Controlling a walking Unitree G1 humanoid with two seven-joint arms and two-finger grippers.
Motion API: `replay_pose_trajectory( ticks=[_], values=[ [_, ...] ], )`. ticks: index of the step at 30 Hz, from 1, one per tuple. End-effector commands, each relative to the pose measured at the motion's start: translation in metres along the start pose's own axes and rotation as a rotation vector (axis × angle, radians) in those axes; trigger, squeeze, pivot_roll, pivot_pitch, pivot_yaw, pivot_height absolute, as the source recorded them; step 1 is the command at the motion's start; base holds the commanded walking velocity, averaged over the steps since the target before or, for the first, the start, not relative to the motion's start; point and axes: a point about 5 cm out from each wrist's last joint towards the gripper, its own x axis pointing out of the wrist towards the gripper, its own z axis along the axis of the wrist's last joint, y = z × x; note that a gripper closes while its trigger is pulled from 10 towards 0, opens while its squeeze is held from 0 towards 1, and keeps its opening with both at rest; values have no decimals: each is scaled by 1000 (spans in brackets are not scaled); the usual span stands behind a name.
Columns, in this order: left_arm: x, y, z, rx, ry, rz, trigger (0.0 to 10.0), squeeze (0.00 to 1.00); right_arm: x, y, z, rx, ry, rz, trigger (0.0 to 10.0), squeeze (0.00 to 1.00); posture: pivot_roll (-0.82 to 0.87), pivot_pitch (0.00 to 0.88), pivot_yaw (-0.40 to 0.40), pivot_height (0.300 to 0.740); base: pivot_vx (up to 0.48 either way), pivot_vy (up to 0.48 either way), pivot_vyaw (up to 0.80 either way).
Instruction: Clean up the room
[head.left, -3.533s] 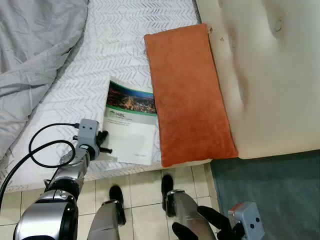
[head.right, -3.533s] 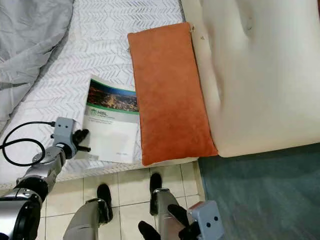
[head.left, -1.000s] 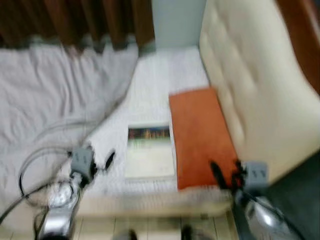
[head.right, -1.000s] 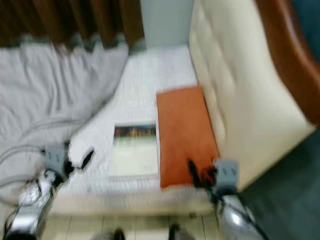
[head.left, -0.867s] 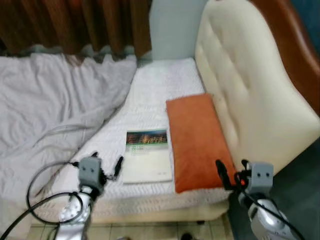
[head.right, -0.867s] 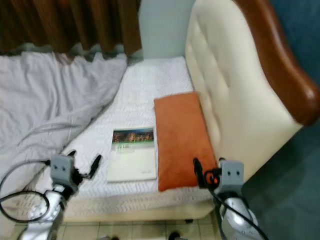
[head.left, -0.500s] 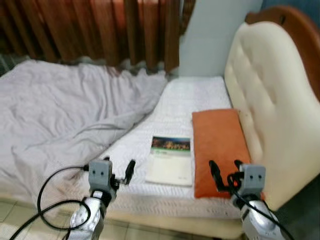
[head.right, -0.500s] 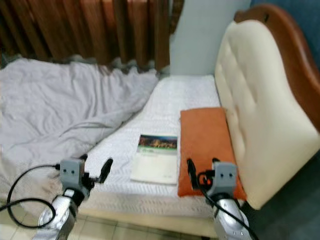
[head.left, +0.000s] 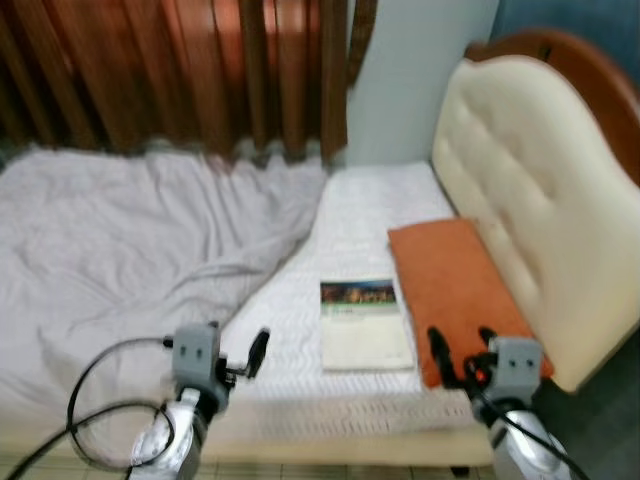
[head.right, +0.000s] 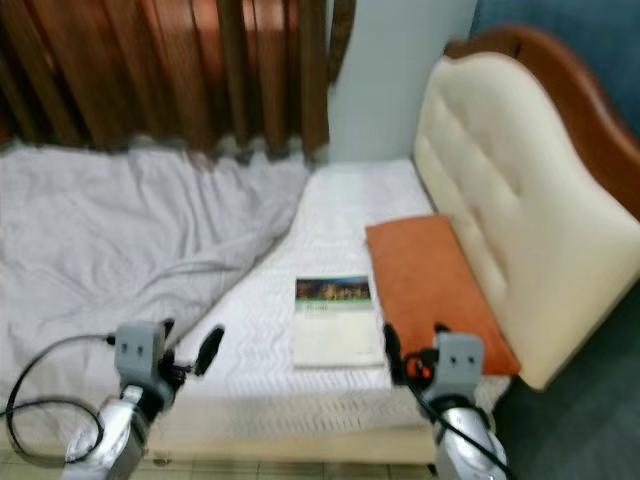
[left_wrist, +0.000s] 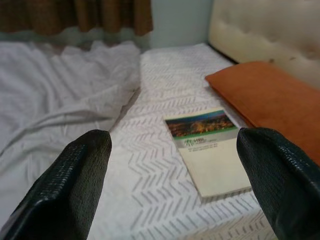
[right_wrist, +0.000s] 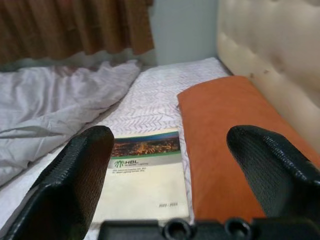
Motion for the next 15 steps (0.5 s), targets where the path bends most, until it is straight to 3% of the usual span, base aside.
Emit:
replay_pose_trajectory(
  ticks=[1, 15],
  values=[
    [-3, 8, -1, 1, 13, 31, 10000, 0, 4, 4, 2, -7, -1, 21, 10000, 0, 8, 0, -11, 740, 0, 480, 0],
    [-3, 11, -3, 1, 21, 104, 10000, 0, 16, 8, 3, -31, 7, 92, 10000, 0, 34, 0, -27, 740, 0, 480, 0]
  ],
)
